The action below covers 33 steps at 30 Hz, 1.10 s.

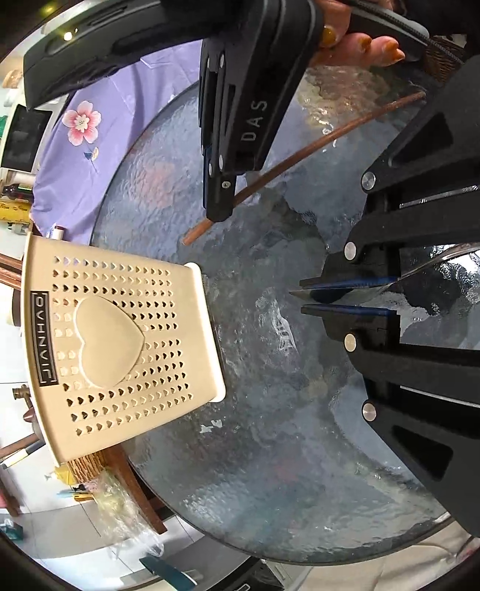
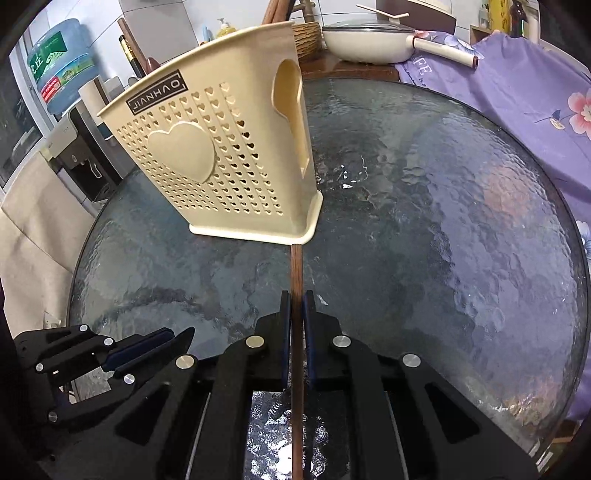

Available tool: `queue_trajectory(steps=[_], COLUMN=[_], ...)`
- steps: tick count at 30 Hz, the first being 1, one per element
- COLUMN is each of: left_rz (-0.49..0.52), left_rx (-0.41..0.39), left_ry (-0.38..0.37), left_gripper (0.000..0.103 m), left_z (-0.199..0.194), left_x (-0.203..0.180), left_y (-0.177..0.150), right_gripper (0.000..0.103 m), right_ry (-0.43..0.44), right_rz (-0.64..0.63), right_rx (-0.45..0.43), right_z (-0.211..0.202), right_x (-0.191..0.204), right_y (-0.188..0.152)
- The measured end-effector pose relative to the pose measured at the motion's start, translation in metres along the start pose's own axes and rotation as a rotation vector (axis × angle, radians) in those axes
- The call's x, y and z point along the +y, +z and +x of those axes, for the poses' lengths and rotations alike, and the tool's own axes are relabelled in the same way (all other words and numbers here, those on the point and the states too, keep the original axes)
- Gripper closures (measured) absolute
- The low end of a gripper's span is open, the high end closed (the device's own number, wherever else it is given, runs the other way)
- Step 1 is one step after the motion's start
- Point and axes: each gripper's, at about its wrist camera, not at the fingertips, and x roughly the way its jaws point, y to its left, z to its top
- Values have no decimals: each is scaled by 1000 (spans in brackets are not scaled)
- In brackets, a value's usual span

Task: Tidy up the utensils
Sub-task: 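Grasp the metal spoon with the left tool while the right tool grasps the brown chopstick, then lift the metal spoon with the left tool while the right tool raises the brown chopstick upright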

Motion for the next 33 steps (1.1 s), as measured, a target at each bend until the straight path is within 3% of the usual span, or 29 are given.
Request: queue_trajectory(steps=[4, 12, 17, 25, 28, 33], left_rz=[-5, -27, -10, -51, -82, -92], left_rx=[39, 29, 63, -9, -56, -137], left_ry=[-4, -29, -21, -43, -84, -80], left_gripper=[95, 95, 97, 99, 99, 99], left_z=[11, 12, 26, 3, -14, -37], left_x=[0, 7, 4, 15, 21, 22], left_y=[-1, 4, 6, 5, 6, 9], right_gripper=[95, 95, 95, 95, 95, 95], right_ry=[0, 11, 19, 53, 72, 100], right_rz=[-5, -11, -21, -21, -25, -33], right_rx=[-4, -11, -29, -81, -118, -176], right_z=[-3, -6, -13, -29, -39, -60], right_x=[-2, 0, 2, -1, 0, 0], right_y=[-2, -4, -4, -3, -3, -2])
